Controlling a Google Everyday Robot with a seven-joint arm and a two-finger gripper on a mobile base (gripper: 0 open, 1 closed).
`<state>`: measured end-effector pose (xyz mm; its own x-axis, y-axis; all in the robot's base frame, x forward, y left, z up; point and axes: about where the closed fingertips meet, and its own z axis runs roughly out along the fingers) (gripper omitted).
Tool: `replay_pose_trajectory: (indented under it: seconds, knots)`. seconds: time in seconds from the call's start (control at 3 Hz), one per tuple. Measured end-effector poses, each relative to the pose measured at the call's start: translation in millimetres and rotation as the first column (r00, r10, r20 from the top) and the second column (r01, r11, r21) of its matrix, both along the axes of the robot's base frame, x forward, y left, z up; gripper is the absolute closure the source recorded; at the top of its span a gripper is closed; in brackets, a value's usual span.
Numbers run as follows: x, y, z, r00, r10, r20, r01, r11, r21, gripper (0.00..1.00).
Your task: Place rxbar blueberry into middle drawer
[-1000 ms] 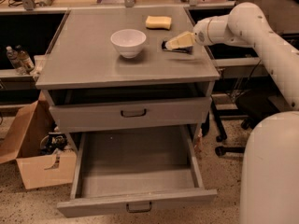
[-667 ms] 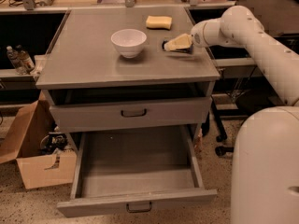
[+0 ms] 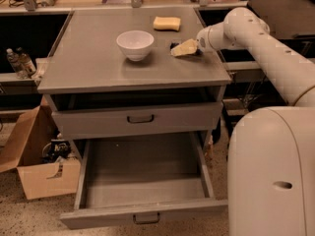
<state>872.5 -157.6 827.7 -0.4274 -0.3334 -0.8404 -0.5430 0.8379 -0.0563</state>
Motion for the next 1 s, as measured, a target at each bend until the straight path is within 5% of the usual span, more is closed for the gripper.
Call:
replay_pose_trajectory:
  seconds: [0.67,1.0]
  knots:
    - [-2,-2,1,0.9998,-0.014,-0.017,0.014,1.0,0.005,0.72]
    - [-7,-6,14,0.9997,-0.02,0.017,0.019,1.0,0.007,0.94]
